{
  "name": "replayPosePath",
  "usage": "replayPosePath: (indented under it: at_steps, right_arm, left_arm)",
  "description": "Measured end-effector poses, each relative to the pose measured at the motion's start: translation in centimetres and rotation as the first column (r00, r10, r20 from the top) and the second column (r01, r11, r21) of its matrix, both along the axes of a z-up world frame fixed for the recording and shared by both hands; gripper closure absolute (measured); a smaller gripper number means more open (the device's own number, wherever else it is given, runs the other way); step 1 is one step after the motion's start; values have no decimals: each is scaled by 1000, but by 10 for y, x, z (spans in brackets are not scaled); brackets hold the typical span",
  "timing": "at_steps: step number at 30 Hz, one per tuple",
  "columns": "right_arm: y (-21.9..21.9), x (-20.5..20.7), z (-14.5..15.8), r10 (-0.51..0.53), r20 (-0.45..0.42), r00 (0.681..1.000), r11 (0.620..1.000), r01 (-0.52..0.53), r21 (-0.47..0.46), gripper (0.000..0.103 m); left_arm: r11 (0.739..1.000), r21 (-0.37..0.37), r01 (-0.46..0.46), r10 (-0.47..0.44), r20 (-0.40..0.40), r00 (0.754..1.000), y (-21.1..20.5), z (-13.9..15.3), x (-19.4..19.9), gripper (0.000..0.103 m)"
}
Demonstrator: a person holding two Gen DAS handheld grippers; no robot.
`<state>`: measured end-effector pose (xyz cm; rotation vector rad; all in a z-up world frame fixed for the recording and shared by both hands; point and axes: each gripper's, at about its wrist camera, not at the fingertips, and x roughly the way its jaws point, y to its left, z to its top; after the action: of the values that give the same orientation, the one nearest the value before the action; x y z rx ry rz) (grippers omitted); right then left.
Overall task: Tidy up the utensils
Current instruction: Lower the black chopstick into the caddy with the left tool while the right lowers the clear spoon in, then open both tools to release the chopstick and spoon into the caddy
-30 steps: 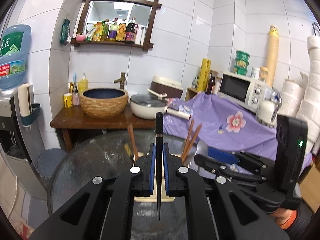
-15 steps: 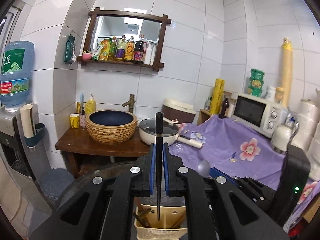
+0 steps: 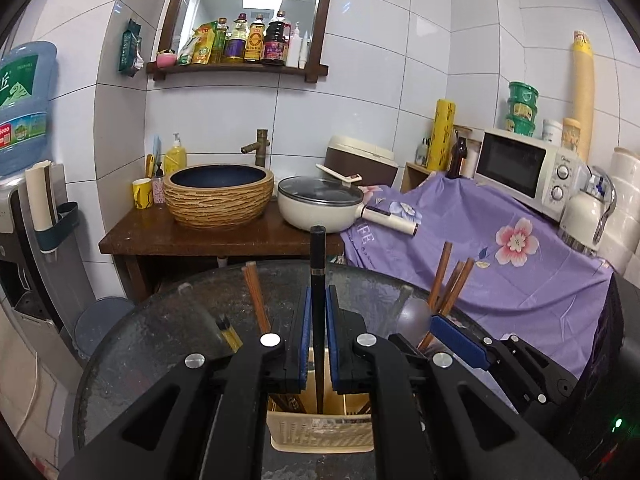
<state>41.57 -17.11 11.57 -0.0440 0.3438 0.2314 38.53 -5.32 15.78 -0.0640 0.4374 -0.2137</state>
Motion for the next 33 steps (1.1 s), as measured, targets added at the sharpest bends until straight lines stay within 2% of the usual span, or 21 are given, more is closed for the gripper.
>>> replayPosePath:
  at_steps: [10,17,21,23,24,28,31,33]
  right_arm:
    - [-1,-4,-36,-1,-11,1000,1000,0,-14,66]
    - [0,-7,-43,4,-4,1000,1000,-4,-28,66]
    - [-4,-14,-41,7,9,1000,1000,-7,-20,64]
    - [-5,-18,-38,14,14,1000,1000,-14,-7,54]
    - [-8,-23,-37,21,22,1000,1000,-21,2,54]
    - [-16,-43,-35,17,49,999,1000,-17,-3,52]
    - [-28,-60,-38,10,24,1000,1000,-10,13,33]
    - [-35,-77,-39,-23,24,999,1000,22,18,27]
  left_arm:
    - [1000,-11,5,-6,-67,998,5,-35,4,96]
    - [1000,5,23,-23,-55,998,0,-37,-2,96]
    - [1000,7,19,-19,-19,1000,1,-32,-12,95]
    - [1000,13,22,-22,4,1000,2,-29,-21,89]
    - [1000,13,22,-22,20,1000,3,-28,-27,87]
    - [1000,8,8,-9,94,996,10,-28,-55,57]
    - [1000,11,10,-11,122,992,15,-31,-73,43]
    - [1000,22,8,-11,142,990,19,-37,-91,30]
